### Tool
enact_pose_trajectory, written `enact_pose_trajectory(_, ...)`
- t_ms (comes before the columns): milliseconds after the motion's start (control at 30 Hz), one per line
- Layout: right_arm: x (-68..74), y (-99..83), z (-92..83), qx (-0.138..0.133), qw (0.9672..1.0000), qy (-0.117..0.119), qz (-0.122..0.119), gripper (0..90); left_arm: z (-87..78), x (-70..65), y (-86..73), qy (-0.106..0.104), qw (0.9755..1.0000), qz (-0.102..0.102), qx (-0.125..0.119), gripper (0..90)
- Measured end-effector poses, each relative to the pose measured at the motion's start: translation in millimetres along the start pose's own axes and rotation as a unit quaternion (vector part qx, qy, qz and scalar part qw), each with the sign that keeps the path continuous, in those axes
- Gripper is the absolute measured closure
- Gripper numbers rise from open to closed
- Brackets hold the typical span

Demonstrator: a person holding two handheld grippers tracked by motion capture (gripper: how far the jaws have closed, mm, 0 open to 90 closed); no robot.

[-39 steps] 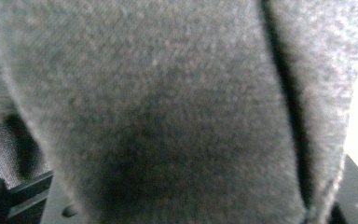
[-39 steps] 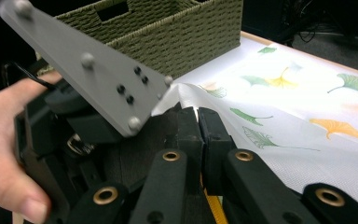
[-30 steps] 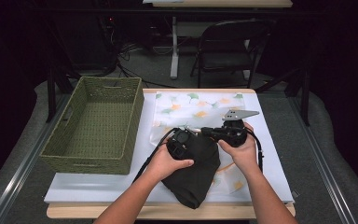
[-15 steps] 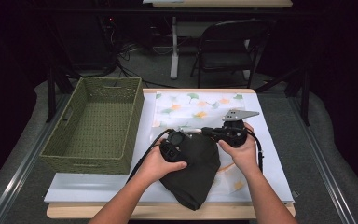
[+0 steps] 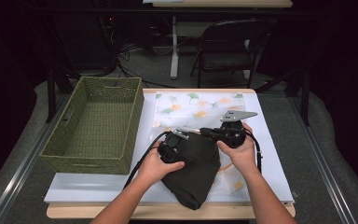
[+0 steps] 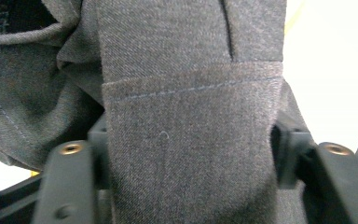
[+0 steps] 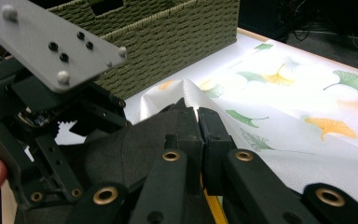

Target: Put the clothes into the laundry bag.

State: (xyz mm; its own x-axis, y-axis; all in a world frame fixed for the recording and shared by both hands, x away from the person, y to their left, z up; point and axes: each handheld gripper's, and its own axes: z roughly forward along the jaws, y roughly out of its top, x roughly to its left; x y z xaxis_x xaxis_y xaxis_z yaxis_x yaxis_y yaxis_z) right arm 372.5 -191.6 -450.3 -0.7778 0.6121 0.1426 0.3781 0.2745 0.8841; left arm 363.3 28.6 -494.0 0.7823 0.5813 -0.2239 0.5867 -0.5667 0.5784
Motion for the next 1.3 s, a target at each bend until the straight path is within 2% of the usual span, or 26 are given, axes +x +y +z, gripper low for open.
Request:
enact_pose_trajectory(200,3.1,2.1,-0.5,-0.006,1.0,0.004,-0.002,88.6,-1.3,-2.3,2.6,-0.006,0.9999,-0.004,0.009,53.7)
enact_pose_trajectory(233,3.6,2.3,-0.3,-0.008,1.0,0.006,-0.001,88.6,-1.9,-3.4,3.5,-0.003,0.9999,0.002,0.012,54.9)
enact_pose_trajectory(367,6.1,3.5,0.5,-0.012,0.9998,0.013,-0.001,88.6,-3.3,-11.4,8.1,0.01,0.9997,0.018,0.016,57.8)
enact_pose_trajectory(567,6.7,3.7,1.2,-0.015,0.9997,0.017,0.002,88.6,-2.5,-16.6,16.0,0.01,0.9994,0.026,0.021,59.5)
enact_pose_trajectory(700,7.8,4.7,-0.4,-0.018,0.9996,0.021,0.003,88.6,-1.5,-13.5,21.7,0.005,0.9997,0.018,0.013,60.0)
enact_pose_trajectory(933,10.0,6.1,-3.8,-0.02,0.9996,0.02,-0.002,88.6,-1.7,-2.1,27.9,0.005,0.9999,-0.009,-0.006,60.2)
enact_pose_trajectory(1300,10.0,6.5,-5.9,-0.024,0.9995,0.02,-0.002,88.6,-1.7,6.0,30.6,0.042,0.9988,-0.02,-0.018,59.4)
